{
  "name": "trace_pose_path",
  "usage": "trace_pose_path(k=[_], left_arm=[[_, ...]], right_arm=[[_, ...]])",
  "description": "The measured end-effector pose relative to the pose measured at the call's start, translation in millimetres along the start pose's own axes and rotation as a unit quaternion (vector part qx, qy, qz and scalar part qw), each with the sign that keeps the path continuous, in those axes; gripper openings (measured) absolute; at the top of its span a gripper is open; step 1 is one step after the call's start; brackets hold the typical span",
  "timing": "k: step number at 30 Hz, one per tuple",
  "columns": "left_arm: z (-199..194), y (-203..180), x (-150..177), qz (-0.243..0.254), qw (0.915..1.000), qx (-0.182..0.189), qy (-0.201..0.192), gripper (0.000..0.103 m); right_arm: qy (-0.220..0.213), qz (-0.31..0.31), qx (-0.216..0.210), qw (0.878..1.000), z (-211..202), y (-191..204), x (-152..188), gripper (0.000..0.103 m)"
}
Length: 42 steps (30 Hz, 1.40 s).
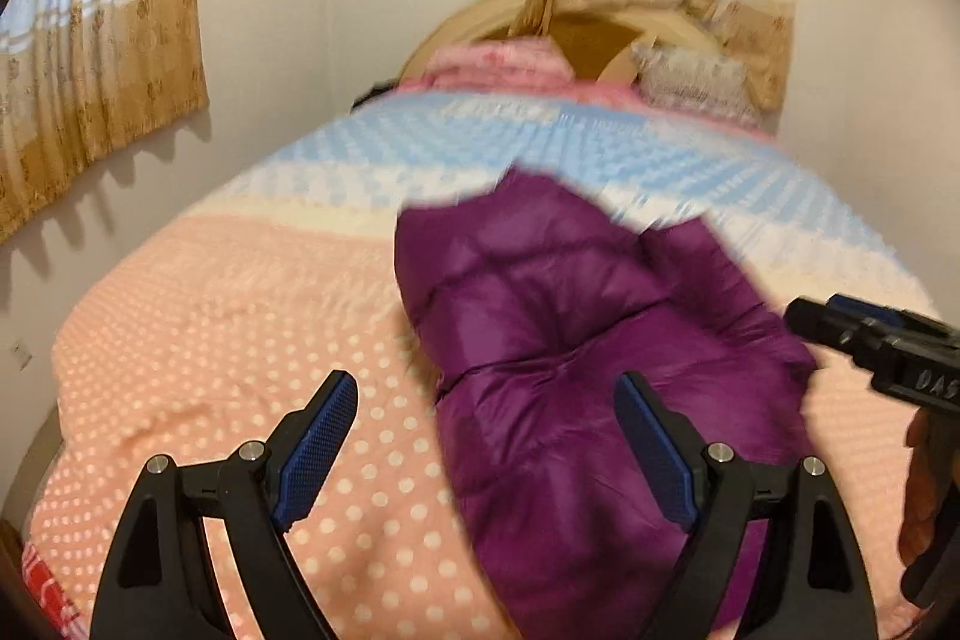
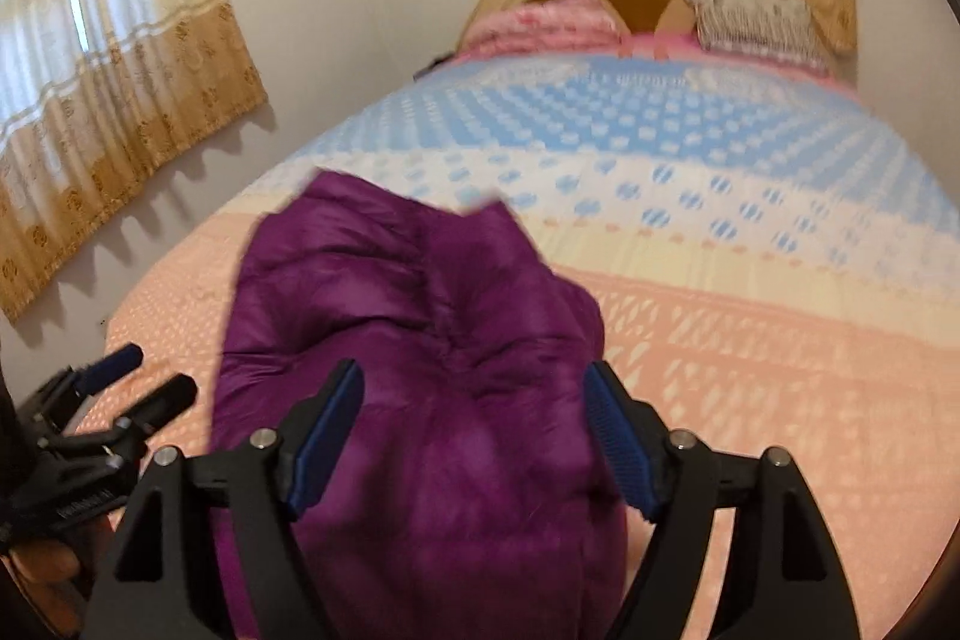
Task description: Fold large clothes
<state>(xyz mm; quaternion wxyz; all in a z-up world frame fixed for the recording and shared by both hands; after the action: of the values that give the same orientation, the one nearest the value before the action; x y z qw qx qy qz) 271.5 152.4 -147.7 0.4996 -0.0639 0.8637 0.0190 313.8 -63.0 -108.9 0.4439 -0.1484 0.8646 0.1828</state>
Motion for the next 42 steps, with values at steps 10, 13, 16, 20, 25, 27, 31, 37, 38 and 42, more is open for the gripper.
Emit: trace_pose_path(k=[10,13,16,20,25,27,31,37,38,42], left_arm=[[-110,2,-47,-0.002,0.9942,0.024,-0.105,0.088],[-117,-2,-50,-0.004,0.9930,0.027,-0.115,0.088],[-118,-4,-51,-0.003,0.9928,0.028,-0.117,0.088],[-116,-6,-46,-0.002,0.9933,0.028,-0.112,0.088],[-116,-5,-45,-0.005,0.9933,0.027,-0.112,0.088],[-116,-4,-44,-0.005,0.9935,0.027,-0.111,0.088],[-117,-4,-44,-0.004,0.9935,0.028,-0.110,0.088],[-117,-4,-43,-0.004,0.9936,0.027,-0.110,0.088],[-117,-4,-43,-0.004,0.9935,0.028,-0.110,0.088],[-115,-5,-43,-0.003,0.9937,0.028,-0.109,0.088]], right_arm=[[-0.103,-0.040,-0.001,0.994,-100,50,-20,0.093],[-0.116,-0.050,0.001,0.992,-110,55,-22,0.094],[-0.121,-0.055,-0.001,0.991,-116,59,-20,0.094],[-0.118,-0.052,-0.003,0.992,-118,58,-17,0.094],[-0.110,-0.050,-0.007,0.993,-118,59,-11,0.094],[-0.108,-0.049,-0.008,0.993,-116,60,-10,0.094],[-0.109,-0.047,-0.010,0.993,-116,61,-8,0.094],[-0.109,-0.046,-0.012,0.993,-116,62,-8,0.094],[-0.109,-0.046,-0.012,0.993,-116,62,-8,0.094],[-0.108,-0.045,-0.014,0.993,-115,65,-8,0.094]])
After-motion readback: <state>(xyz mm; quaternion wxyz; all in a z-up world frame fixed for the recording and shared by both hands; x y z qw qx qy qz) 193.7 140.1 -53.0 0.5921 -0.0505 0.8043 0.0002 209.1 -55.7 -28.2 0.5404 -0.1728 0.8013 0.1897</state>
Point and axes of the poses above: each gripper's, at about its wrist camera, not at the fingertips, and z roughly the way its jaws point, y to its left, x to its underside, the point moved 7 cm from there along z, roughly the way its jaws point, and after that the axes turned 4 degrees about -y, right-handed, at the moved point
